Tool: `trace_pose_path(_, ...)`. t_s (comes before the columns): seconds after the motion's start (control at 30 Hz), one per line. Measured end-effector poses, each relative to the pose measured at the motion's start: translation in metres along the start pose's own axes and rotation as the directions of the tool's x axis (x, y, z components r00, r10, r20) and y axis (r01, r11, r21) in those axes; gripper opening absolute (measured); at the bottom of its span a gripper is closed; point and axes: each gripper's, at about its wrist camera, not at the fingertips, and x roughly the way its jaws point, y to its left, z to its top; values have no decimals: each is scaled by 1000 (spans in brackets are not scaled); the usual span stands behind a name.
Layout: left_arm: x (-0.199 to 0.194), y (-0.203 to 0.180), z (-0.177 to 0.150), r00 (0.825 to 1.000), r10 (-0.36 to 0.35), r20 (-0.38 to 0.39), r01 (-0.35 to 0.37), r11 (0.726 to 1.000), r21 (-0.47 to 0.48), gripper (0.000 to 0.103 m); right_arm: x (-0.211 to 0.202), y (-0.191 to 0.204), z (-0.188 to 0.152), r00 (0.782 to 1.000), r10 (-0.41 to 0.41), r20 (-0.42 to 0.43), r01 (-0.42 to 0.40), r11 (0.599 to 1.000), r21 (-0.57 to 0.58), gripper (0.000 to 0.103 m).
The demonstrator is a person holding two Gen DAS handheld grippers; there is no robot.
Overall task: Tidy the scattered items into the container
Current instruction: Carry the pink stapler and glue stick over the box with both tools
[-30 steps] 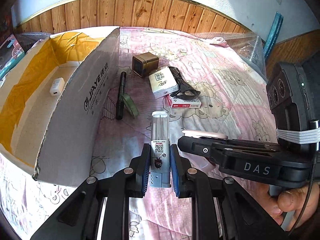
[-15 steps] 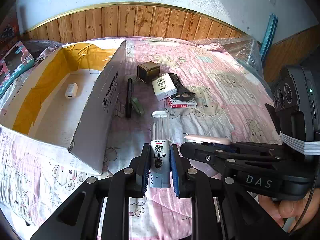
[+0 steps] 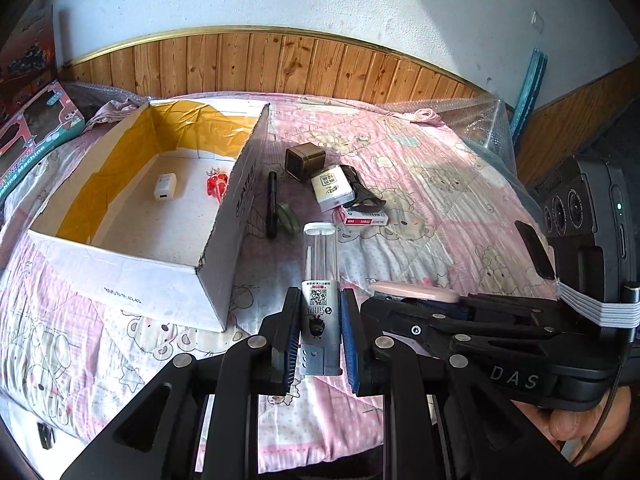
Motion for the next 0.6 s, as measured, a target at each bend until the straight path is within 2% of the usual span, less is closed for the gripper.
trace_pose_path(0.3, -20, 16, 4, 999, -14, 43, 16, 999, -35, 20, 0, 30, 9, 1000, 10, -2, -10, 998, -64, 24)
trace_pose_path(0.6, -39, 35, 18, 995, -18, 97, 25, 997, -67, 20, -1, 58, 34, 1000, 10, 7, -8, 990, -144, 24)
